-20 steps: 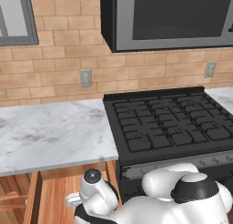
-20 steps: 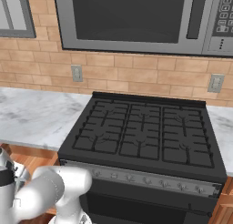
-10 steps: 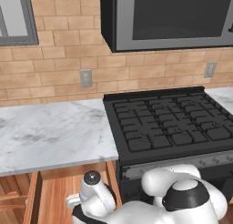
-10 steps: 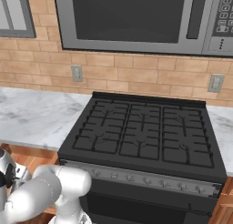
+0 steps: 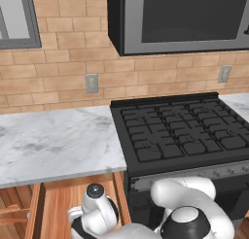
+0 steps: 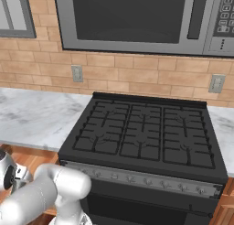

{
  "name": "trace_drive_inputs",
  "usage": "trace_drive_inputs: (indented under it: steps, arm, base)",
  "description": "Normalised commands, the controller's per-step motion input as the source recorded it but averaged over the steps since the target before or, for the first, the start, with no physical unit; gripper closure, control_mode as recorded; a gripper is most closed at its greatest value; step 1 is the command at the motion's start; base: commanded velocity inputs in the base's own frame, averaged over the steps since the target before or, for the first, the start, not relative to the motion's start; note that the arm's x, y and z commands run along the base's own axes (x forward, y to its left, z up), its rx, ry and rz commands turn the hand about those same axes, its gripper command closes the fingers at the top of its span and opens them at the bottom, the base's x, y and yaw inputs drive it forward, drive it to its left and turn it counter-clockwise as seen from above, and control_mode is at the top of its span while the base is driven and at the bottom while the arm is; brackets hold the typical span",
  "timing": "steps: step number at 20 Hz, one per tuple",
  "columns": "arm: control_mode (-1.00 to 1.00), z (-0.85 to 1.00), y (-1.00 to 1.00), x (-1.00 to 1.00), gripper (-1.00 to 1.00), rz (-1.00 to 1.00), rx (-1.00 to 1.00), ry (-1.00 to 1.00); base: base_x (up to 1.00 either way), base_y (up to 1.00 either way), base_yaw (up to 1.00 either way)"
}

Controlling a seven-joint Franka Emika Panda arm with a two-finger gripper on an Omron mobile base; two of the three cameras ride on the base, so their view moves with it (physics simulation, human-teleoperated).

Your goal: Take the tongs from the drawer on the left and place them on the dining counter next to the tray containing the hot dog.

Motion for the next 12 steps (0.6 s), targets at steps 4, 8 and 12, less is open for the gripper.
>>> trace_drive_inputs:
  steps: [4, 8, 12]
  arm:
    - [-1.00, -0.40, 0.11, 0.11, -1.00, 0.00, 0.00, 0.00]
    - [-1.00, -0.32, 0.08, 0.06, 1.00, 0.00, 0.00, 0.01]
    - [-1.00, 0.00, 0.00, -0.02, 1.00, 0.00, 0.00, 0.00]
  base:
    - [0.00, 0.00, 0.00]
    - [0.00, 0.00, 0.00]
    - [0.00, 0.00, 0.00]
